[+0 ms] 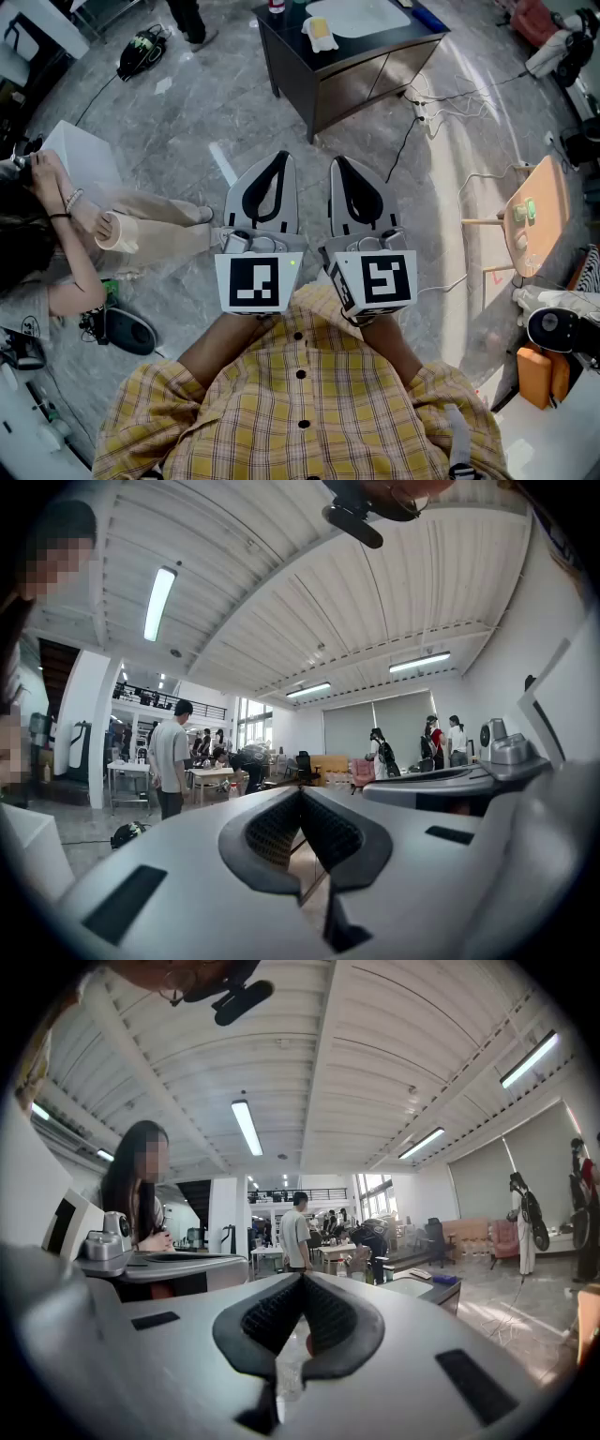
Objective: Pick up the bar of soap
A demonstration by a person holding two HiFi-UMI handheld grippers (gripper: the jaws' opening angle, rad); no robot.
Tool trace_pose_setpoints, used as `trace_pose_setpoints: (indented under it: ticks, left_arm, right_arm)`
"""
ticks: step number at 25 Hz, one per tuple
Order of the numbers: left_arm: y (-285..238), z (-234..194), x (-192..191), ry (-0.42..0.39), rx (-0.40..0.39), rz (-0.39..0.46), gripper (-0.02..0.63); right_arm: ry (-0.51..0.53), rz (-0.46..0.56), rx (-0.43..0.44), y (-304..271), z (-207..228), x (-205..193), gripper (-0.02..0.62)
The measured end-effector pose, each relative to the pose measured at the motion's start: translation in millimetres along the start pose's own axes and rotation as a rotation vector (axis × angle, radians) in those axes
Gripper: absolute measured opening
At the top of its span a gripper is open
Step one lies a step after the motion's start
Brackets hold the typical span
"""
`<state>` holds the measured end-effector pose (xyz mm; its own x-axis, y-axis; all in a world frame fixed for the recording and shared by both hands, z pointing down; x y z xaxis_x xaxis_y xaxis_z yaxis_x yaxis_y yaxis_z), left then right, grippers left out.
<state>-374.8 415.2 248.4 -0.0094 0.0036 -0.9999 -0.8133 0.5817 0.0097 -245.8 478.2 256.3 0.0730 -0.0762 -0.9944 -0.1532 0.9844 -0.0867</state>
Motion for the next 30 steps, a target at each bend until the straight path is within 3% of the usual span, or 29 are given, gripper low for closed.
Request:
trace_pose_setpoints:
  ticks: [14, 23, 30]
  left_arm:
    - [-17.9, 9.6, -5.3, 0.001, -0.005, -0.027, 0.011]
    - [-61.5, 55.6, -18.7, -0.040, 0.008, -0.117, 0.011]
    - [-133.5, 51.3, -39.3, -0.008, 0.049, -0.188, 0.011]
  right_arm:
    - [-0.044, -0.006, 0.027, -5.1, 23.0, -6.8, 0.018]
    - [-0.053, -0.031, 0.000, 8.1, 105.6, -19.7, 0.018]
    - [-0.088, -0.084, -0.040, -33.6, 175.0, -35.3, 0.018]
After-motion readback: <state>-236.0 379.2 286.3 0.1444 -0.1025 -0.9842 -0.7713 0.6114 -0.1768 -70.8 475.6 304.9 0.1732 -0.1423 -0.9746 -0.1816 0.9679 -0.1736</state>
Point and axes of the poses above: the fingertips, and each gripper's own axes: y backward along the fingers, z to its right, x out of its top, the point moved 10 cm from there along y, backward along the fingers, and after that the axes turned 9 degrees about -x, right-handed, at the moved point
